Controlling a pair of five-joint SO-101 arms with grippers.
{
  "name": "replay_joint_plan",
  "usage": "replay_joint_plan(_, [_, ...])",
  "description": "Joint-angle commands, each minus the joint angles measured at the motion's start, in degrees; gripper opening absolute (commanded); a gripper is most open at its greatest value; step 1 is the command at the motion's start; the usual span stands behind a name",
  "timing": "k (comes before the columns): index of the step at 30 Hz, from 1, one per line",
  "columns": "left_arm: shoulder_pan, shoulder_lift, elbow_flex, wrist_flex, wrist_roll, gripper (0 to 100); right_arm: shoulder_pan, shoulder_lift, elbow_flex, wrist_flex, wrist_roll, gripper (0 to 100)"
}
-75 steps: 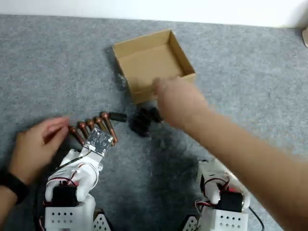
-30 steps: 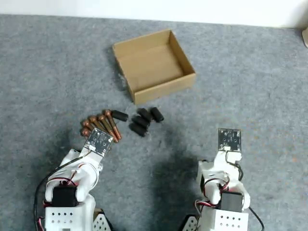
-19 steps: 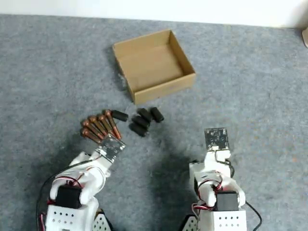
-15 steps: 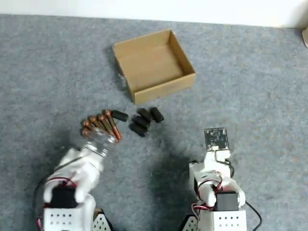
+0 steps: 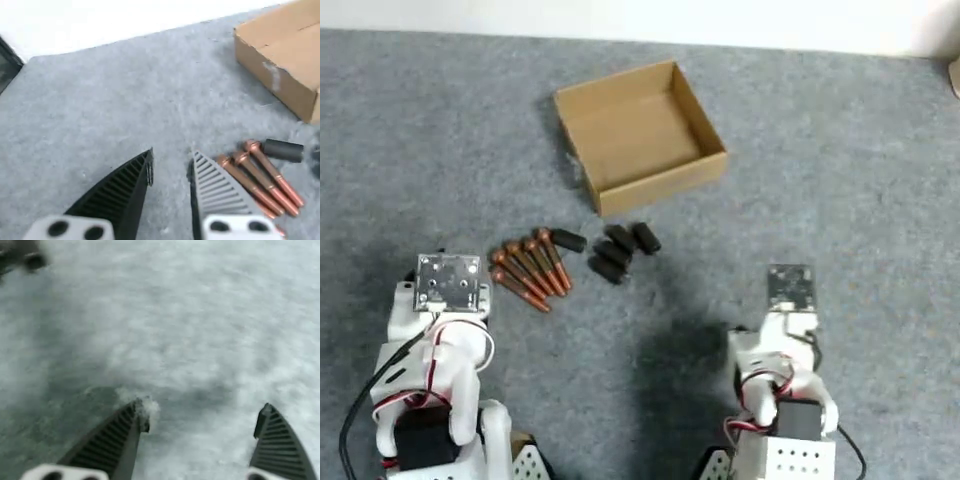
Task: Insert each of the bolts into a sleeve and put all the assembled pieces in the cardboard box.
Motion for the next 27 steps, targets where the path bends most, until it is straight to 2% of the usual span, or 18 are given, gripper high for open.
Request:
replay_joint_plan(1, [-2.33,-0.22,-2.95,-4.75,0.09,12,6.46,-0.13,8.66,-2.24,-0.09,31.7])
replay_joint_plan(4, [-2.15,-0.22,-5.32,-4.48,0.09,12,9.71,-0.13,8.66,-2.77,-0.09,31.7])
replay_joint_plan(10, [-2.15,1.71,-4.79,-0.35,-1.32,12,11.38,-0.04,8.66,-2.33,0.0,31.7])
replay_joint_plan(15, [-2.15,18.86,-8.31,-1.49,-1.49,12,14.99,-0.22,8.04,-2.15,8.7,31.7])
replay_joint_plan(18, [-2.15,34.59,-14.55,-1.41,-1.49,12,12.26,-0.22,4.7,-4.35,11.34,31.7])
replay_joint_plan(22, [-2.51,52.88,-25.1,0.44,2.29,12,1.89,0.57,-7.34,-4.35,6.15,31.7])
replay_joint_plan(25, [-1.8,58.95,-30.81,1.67,2.81,12,-4.88,3.74,-14.29,-7.16,4.84,31.7])
replay_joint_plan(27, [0.31,59.65,-31.6,1.41,2.81,12,-6.73,8.75,-14.73,-11.3,4.84,31.7])
